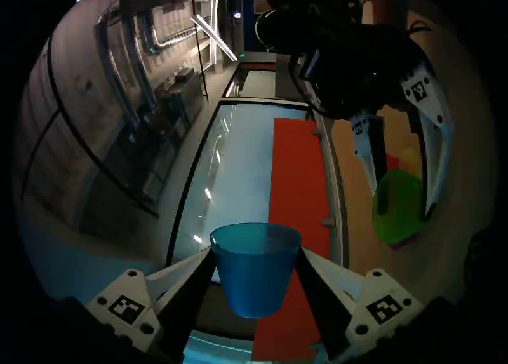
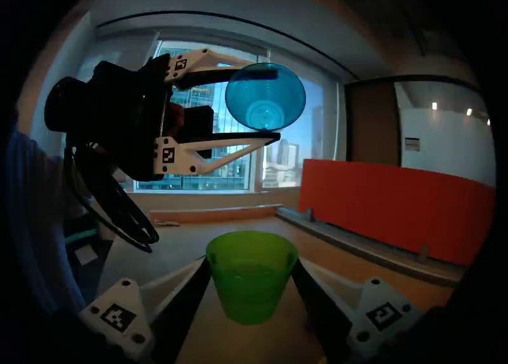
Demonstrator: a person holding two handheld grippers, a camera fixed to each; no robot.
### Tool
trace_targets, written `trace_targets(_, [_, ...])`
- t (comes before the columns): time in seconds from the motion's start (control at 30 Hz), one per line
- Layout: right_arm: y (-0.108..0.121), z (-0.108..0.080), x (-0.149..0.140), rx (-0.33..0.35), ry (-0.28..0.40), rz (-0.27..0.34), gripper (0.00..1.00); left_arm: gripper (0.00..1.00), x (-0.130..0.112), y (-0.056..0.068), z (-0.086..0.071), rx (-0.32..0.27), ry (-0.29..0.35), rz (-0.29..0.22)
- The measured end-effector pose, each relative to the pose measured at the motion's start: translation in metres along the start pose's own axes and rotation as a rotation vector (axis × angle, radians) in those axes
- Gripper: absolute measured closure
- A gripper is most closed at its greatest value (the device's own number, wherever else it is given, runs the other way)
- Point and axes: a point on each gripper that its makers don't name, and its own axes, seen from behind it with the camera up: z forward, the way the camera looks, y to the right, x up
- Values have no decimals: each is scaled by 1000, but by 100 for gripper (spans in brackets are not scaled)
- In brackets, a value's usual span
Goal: Pour water
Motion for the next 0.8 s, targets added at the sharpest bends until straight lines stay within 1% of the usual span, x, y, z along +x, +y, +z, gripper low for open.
trace_targets(0.33, [4,-3,1,-15,10,3,10,15,-20,-1,5,7,-40,-254])
trace_targets(0.5, [6,-5,4,-17,18,8,10,15,-32,-2,7,16,-54,-416])
trace_targets(0.57, [6,-6,4,-19,19,6,10,15,-34,-2,6,16,-49,-482])
trace_targets(0.8, [9,-8,8,-26,32,6,10,16,-36,-5,5,14,-30,-683])
